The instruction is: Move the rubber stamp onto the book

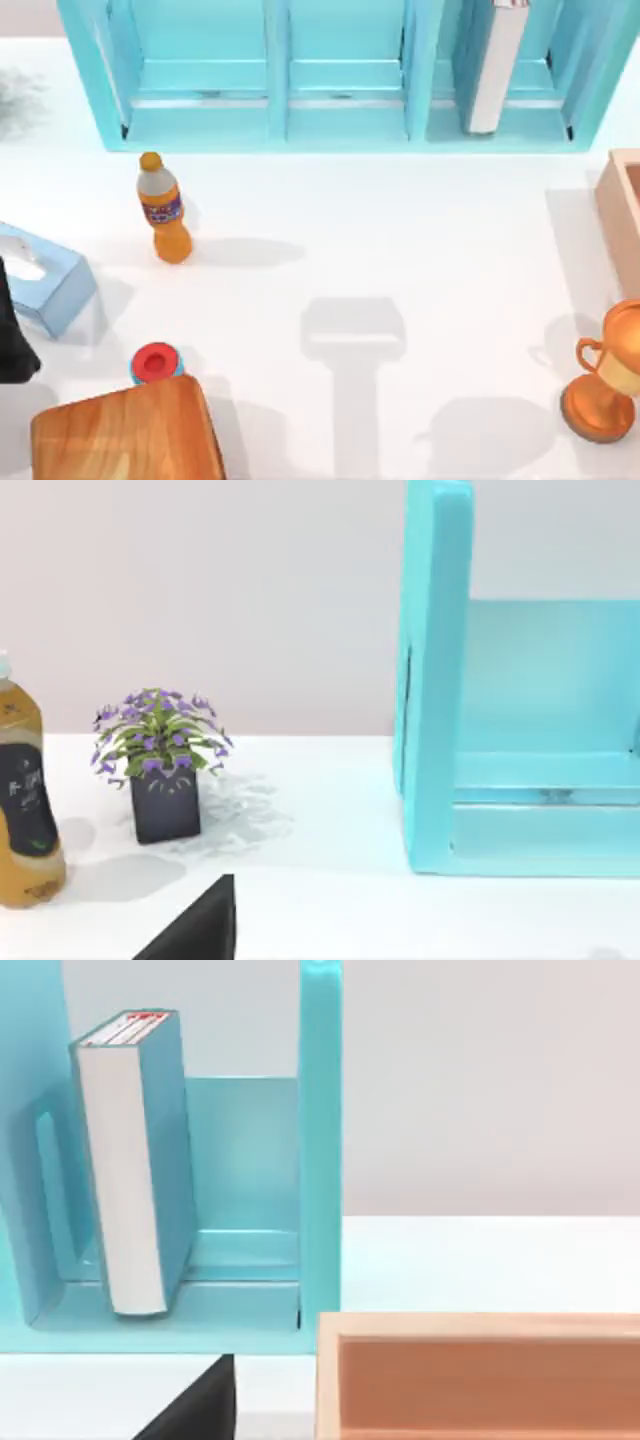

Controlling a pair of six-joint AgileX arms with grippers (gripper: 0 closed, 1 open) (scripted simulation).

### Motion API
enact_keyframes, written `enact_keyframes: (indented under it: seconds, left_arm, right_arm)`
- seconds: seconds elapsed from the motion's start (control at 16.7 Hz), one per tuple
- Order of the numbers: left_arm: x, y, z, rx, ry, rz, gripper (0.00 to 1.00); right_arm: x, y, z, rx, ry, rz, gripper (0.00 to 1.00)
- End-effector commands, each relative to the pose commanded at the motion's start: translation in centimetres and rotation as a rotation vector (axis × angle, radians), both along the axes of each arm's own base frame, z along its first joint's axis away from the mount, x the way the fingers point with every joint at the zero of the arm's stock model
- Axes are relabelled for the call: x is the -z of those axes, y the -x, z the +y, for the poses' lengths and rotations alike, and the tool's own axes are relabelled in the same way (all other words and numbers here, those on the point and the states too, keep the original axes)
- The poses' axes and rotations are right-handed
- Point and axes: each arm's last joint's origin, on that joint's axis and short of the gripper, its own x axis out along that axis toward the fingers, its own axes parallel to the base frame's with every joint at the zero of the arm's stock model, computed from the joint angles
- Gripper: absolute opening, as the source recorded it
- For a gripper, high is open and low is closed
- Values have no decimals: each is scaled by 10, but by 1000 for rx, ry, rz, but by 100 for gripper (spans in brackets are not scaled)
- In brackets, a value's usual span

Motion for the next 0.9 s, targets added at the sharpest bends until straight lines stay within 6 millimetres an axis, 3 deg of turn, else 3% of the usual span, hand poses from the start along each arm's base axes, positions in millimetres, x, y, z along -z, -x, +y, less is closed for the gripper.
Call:
enact_keyframes:
  seconds: [0.24,0.54,0.72,0.9]
  left_arm:
    - [0,0,0,0,0,0,100]
    - [0,0,0,0,0,0,100]
    - [0,0,0,0,0,0,100]
    - [0,0,0,0,0,0,100]
  right_arm:
    - [-5,-1,1,1,-2,-1,100]
    - [-41,-17,7,8,-18,-11,100]
    - [-67,-48,17,13,-30,8,100]
    - [-78,-96,37,19,-36,51,100]
